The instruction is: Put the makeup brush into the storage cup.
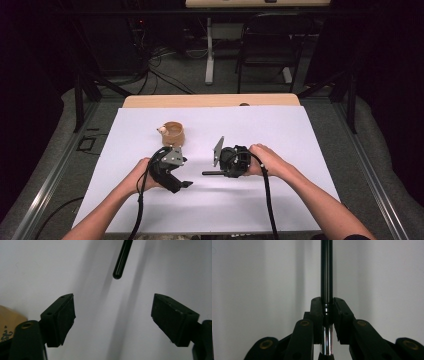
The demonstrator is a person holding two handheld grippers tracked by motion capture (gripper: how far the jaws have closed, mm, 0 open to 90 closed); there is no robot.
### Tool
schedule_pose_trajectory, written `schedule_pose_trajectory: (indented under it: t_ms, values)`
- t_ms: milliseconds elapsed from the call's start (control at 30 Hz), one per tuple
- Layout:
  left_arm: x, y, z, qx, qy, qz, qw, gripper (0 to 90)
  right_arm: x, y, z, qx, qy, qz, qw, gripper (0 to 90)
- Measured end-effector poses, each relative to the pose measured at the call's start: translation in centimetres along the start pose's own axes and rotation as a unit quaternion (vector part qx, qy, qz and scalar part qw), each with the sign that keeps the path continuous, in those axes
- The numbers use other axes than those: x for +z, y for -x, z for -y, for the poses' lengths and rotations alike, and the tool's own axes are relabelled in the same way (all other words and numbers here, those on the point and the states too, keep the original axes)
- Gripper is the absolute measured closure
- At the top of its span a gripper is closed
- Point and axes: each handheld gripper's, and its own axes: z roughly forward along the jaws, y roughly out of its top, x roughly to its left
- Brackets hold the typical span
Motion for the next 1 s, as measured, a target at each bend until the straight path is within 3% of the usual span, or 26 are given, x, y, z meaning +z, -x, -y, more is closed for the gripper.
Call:
schedule_pose_trajectory:
  t_ms: [600,800,833,1000]
  values:
    - [2.8,-0.2,-1.4,0.012,-0.019,0.044,0.9988,61.0,0.3,-0.8,-1.5,-0.031,-0.007,0.000,0.9995,78.4]
    - [3.3,-0.2,-1.6,0.014,-0.024,0.066,0.9975,68.9,0.2,-0.9,-1.6,-0.036,-0.010,0.007,0.9993,78.5]
    - [3.4,-0.1,-1.6,0.012,-0.020,0.057,0.9981,70.3,0.2,-1.0,-1.6,-0.035,-0.009,0.006,0.9993,78.5]
    - [3.5,-0.3,-1.5,0.014,-0.025,0.074,0.9969,74.7,0.1,-1.1,-1.7,-0.033,-0.008,0.008,0.9994,78.5]
